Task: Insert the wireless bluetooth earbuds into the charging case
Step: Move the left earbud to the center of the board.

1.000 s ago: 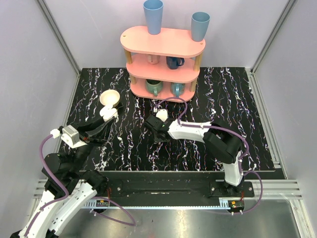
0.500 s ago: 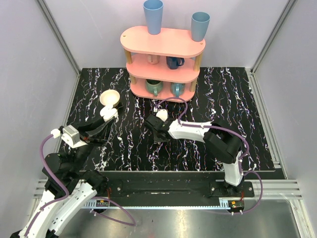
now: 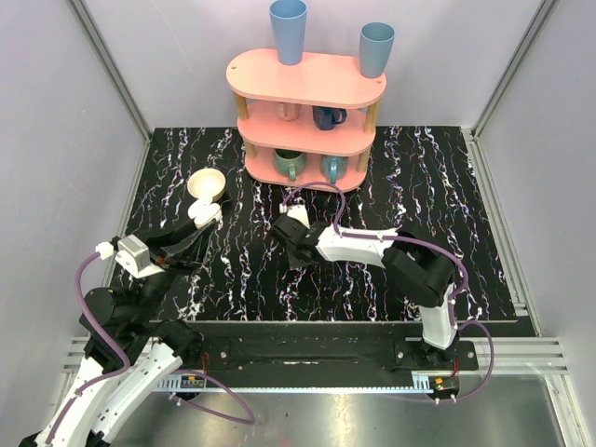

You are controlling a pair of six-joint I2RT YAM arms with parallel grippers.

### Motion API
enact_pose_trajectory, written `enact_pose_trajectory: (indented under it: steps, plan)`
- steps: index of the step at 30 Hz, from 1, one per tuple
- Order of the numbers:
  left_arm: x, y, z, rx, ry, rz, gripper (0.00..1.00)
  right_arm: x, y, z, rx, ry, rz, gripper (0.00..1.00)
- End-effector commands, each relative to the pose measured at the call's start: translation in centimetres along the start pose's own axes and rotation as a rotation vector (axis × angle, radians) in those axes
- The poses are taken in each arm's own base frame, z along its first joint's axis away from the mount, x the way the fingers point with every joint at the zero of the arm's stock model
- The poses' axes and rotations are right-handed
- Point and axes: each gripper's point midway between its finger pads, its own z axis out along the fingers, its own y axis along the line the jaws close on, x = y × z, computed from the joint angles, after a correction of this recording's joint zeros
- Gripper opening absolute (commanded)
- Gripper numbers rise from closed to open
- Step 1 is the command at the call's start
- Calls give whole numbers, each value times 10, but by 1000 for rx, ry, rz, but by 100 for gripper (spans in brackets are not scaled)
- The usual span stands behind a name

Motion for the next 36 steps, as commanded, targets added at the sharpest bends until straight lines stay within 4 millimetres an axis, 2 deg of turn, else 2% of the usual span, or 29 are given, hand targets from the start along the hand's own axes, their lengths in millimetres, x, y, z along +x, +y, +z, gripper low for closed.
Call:
enact_pose_trajectory:
  steps: [1, 8, 11, 16, 23, 29, 36]
  plan:
    - [-11, -3, 4, 15, -44, -10, 0, -1, 2, 4, -52, -12, -127, 32]
    - [-10, -4, 6, 22, -39, -10, 0, -3, 9, 1, -147, -52, -263, 36]
    - [-10, -4, 6, 21, -39, -11, 0, 0, 13, 2, -157, -39, -252, 38]
    - [-10, -4, 6, 21, -39, -11, 0, -5, 16, 0, -146, -37, -188, 47]
    - [-10, -4, 6, 19, -40, -7, 0, -4, 5, 0, -38, 5, -57, 44]
    - [-10, -3, 5, 16, -39, -10, 0, 7, 1, 6, 4, 42, 20, 42]
    - [-10, -3, 5, 13, -42, -10, 0, 10, 4, 14, 21, 60, 70, 42]
